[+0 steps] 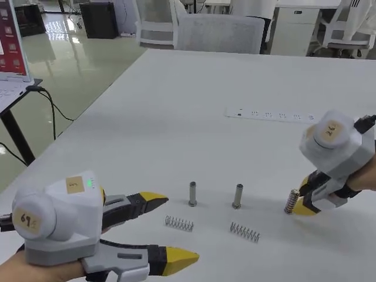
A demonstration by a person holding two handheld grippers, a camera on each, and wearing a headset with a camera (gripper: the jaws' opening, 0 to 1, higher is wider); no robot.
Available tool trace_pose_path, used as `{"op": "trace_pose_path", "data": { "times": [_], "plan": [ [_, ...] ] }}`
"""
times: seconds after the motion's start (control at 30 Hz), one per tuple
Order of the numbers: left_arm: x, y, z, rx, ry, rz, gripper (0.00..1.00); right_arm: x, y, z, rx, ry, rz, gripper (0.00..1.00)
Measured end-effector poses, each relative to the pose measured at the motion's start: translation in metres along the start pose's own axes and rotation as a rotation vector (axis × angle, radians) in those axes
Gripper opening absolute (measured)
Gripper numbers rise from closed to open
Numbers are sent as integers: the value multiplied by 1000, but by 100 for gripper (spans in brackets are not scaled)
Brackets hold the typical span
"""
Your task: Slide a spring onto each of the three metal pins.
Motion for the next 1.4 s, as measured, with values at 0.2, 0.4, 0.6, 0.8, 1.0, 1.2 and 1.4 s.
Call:
{"op": "trace_pose_path", "data": {
  "times": [0.2,0.4,0.6,0.8,1.0,1.2,1.4],
  "plan": [
    [0,1,0,1,-2,1,61,2,3,5,0,-7,-3,21],
    [0,1,0,1,-5,1,61,2,5,8,2,-9,-5,21],
    [0,2,0,1,-8,0,61,1,7,13,-2,-3,-5,21],
    [0,2,0,1,-9,1,61,-5,12,24,-18,-3,-28,21],
    [0,2,-1,1,-10,-1,61,-6,10,31,-22,16,-22,21],
    [0,2,-1,1,-13,0,61,-11,13,39,-25,33,-23,21],
    [0,2,-2,1,-15,-1,61,-16,13,49,-43,46,-29,21]
  ]
}}
Point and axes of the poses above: the centre of the closed fingertips' face, and the gripper's own axes: y roughly backward along the fingers, z roughly to its left, x roughly out of its underside, the point moved 2 cm from there along y, roughly backward along the fingers, and after that the axes turned 2 degrees about z, right-handed, at the moved point
